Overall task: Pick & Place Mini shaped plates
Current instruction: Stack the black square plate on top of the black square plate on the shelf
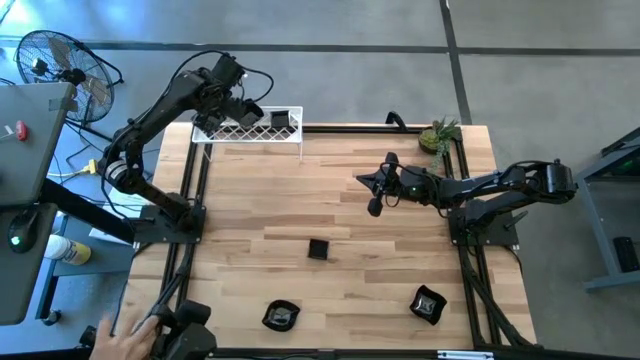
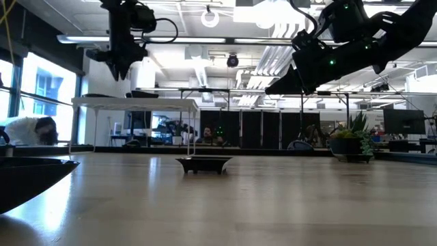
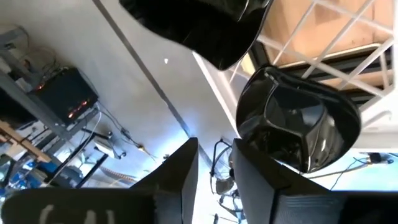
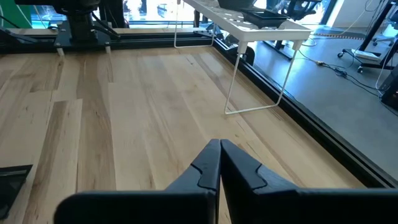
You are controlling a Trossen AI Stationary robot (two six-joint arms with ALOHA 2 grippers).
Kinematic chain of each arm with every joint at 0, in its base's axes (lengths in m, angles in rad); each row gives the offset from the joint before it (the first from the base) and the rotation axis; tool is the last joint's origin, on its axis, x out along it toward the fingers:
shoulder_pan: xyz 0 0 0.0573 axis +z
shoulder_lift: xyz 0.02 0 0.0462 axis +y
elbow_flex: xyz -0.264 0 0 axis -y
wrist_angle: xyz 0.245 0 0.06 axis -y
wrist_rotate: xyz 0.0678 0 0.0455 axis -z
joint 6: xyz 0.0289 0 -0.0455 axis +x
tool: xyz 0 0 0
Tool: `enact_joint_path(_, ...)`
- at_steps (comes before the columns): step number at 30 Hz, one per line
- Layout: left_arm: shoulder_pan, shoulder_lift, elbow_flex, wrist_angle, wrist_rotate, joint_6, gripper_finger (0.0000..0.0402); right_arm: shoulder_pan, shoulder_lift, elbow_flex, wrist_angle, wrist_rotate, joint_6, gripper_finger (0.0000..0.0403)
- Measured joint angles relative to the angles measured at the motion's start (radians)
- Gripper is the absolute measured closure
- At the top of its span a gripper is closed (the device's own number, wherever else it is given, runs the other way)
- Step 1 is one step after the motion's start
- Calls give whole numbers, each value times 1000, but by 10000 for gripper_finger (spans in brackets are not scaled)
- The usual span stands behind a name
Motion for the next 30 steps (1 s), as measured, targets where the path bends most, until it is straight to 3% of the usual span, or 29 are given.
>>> enact_joint_path(4, 0, 0, 0, 9, -15, -4, 307, 0, 0, 0, 0, 0, -4, 397)
enact_joint_path(8, -31, -6, 0, 23, -15, -79, 338, 0, 0, 0, -2, 0, -7, 401)
enact_joint_path(12, -107, -5, 0, 30, 2, -373, 391, 0, 0, 0, -14, 0, -8, 398)
enact_joint_path(14, -141, -5, 0, -18, 18, -535, 395, 0, 0, 0, -18, 0, -14, 396)
enact_joint_path(17, -173, -22, 0, -71, 126, -768, 392, 0, 0, 0, -19, 0, -17, 398)
enact_joint_path(22, -202, -86, -33, -43, 469, -1010, 399, 0, 0, 0, -19, 0, -17, 401)
enact_joint_path(26, -271, -178, -166, 133, 632, -1114, 400, 0, 0, 0, -19, 0, -16, 397)
enact_joint_path(30, -357, -289, -356, 375, 675, -1242, 400, 0, 0, 0, -22, 0, -15, 398)
